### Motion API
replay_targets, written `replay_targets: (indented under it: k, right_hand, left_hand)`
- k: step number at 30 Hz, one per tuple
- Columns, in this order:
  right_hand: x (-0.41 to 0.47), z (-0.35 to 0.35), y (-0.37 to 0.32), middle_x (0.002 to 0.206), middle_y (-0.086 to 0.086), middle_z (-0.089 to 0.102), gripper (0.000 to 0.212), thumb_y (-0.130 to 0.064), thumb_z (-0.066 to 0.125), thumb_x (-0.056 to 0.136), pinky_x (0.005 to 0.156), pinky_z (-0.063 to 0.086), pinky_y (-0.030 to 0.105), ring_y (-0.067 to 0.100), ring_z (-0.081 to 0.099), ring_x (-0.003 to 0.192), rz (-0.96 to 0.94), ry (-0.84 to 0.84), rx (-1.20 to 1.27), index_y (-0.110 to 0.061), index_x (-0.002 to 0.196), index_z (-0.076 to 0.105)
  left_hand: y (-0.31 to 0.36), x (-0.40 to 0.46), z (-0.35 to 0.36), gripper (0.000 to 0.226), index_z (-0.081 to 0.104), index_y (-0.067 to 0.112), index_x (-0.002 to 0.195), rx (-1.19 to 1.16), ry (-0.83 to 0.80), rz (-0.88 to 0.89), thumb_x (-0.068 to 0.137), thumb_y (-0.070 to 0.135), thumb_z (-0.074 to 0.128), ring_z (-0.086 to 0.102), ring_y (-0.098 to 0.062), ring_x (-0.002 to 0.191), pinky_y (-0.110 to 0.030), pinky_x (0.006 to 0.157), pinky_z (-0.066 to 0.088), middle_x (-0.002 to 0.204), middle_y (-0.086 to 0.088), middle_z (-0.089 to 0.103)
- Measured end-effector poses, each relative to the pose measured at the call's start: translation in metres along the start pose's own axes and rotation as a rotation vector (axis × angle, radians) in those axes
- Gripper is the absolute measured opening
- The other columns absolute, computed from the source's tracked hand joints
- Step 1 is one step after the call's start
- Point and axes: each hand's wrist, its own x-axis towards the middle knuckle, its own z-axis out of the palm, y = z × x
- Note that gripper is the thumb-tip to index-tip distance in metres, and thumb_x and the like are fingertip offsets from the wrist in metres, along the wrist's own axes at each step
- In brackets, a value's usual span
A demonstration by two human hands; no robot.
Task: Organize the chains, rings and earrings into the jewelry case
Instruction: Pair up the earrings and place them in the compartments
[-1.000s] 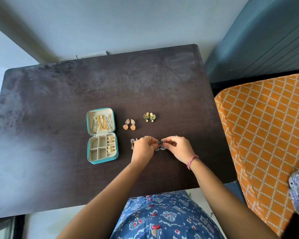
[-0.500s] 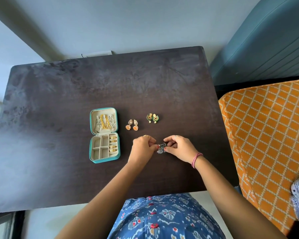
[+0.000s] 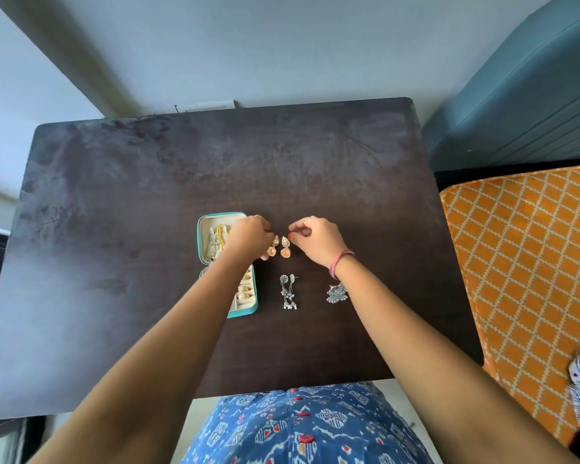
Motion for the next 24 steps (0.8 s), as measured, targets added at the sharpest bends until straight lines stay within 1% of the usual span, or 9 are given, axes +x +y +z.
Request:
replay_targets:
  k: [1, 3, 6, 9, 12, 16, 19, 21, 24]
  right_hand:
    - [0.005, 0.006, -0.003, 0.105, 0.005, 0.071, 0.023, -0.018, 0.064, 0.086, 0.081, 0.039, 0.011, 0.016, 0.064, 0.099, 0.020, -0.003, -0.032, -0.012, 0.107, 0.070]
    - [0.011, 0.016, -0.006, 0.109, 0.008, 0.070, 0.024, -0.020, 0.064, 0.086, 0.092, 0.045, 0.024, 0.023, 0.063, 0.106, 0.062, -0.005, -0.119, -0.011, 0.108, 0.070]
    - [0.015, 0.026, -0.011, 0.111, 0.008, 0.069, 0.026, -0.021, 0.063, 0.087, 0.094, 0.045, 0.030, 0.025, 0.060, 0.110, 0.080, -0.002, -0.252, -0.012, 0.110, 0.069]
    - [0.016, 0.032, -0.014, 0.111, 0.009, 0.068, 0.023, -0.020, 0.063, 0.087, 0.092, 0.044, 0.031, 0.025, 0.059, 0.110, 0.060, -0.005, -0.344, -0.013, 0.109, 0.069]
    - [0.015, 0.037, -0.015, 0.107, 0.009, 0.069, 0.017, -0.018, 0.062, 0.087, 0.088, 0.046, 0.032, 0.026, 0.061, 0.104, 0.051, 0.003, -0.389, -0.015, 0.101, 0.071]
    - [0.008, 0.040, -0.013, 0.098, 0.010, 0.070, 0.013, -0.013, 0.061, 0.087, 0.085, 0.049, 0.034, 0.026, 0.064, 0.096, 0.051, 0.009, -0.254, -0.011, 0.097, 0.071]
    - [-0.002, 0.037, -0.012, 0.096, 0.008, 0.070, 0.014, -0.013, 0.062, 0.089, 0.078, 0.045, 0.023, 0.020, 0.064, 0.091, 0.039, 0.027, -0.114, -0.008, 0.100, 0.069]
    - [-0.009, 0.031, -0.016, 0.094, 0.003, 0.069, 0.017, -0.013, 0.062, 0.089, 0.072, 0.039, 0.014, 0.011, 0.060, 0.086, -0.006, 0.031, -0.067, -0.009, 0.104, 0.067]
    - [-0.018, 0.021, -0.024, 0.092, 0.001, 0.072, 0.017, -0.015, 0.064, 0.089, 0.075, 0.044, 0.011, 0.008, 0.063, 0.085, -0.084, 0.060, 0.007, -0.012, 0.106, 0.068]
  left_hand:
    - [0.000, 0.003, 0.001, 0.031, 0.060, 0.010, 0.119, 0.024, -0.031, 0.012, 0.092, 0.017, 0.049, 0.071, -0.020, 0.078, -0.025, 0.076, 0.048, 0.083, -0.012, 0.075]
    - [0.000, 0.007, 0.004, 0.027, 0.063, 0.008, 0.114, 0.074, -0.064, 0.042, 0.092, 0.021, 0.052, 0.071, -0.020, 0.077, -0.026, 0.073, 0.050, 0.078, -0.010, 0.074]
    - [-0.004, 0.013, 0.006, 0.024, 0.067, 0.008, 0.105, 0.134, -0.051, 0.061, 0.091, 0.023, 0.055, 0.070, -0.018, 0.075, -0.027, 0.071, 0.053, 0.063, -0.004, 0.069]
    - [-0.009, 0.014, 0.009, 0.020, 0.069, 0.009, 0.101, 0.128, -0.050, 0.074, 0.091, 0.019, 0.055, 0.071, -0.020, 0.073, -0.033, 0.076, 0.057, 0.075, -0.007, 0.074]
    - [-0.013, 0.011, 0.013, 0.023, 0.068, 0.015, 0.103, 0.109, -0.053, 0.109, 0.091, 0.013, 0.049, 0.070, -0.022, 0.068, -0.034, 0.076, 0.057, 0.082, -0.008, 0.074]
    - [-0.018, 0.006, 0.013, 0.025, 0.065, 0.016, 0.101, 0.036, -0.027, 0.147, 0.090, 0.010, 0.044, 0.070, -0.023, 0.064, -0.035, 0.072, 0.057, 0.087, -0.008, 0.072]
    - [-0.023, -0.002, 0.010, 0.017, 0.061, 0.015, 0.101, -0.045, -0.025, 0.194, 0.093, 0.014, 0.045, 0.069, -0.019, 0.056, -0.027, 0.057, 0.051, 0.094, -0.004, 0.071]
    - [-0.026, -0.009, 0.004, 0.014, 0.059, 0.014, 0.102, -0.100, -0.010, 0.234, 0.095, 0.016, 0.047, 0.068, -0.020, 0.056, -0.027, 0.054, 0.050, 0.100, -0.001, 0.067]
    - [-0.030, -0.019, -0.008, 0.013, 0.058, 0.015, 0.106, -0.214, 0.008, 0.281, 0.097, 0.020, 0.049, 0.068, -0.019, 0.058, -0.026, 0.051, 0.052, 0.101, 0.009, 0.059]
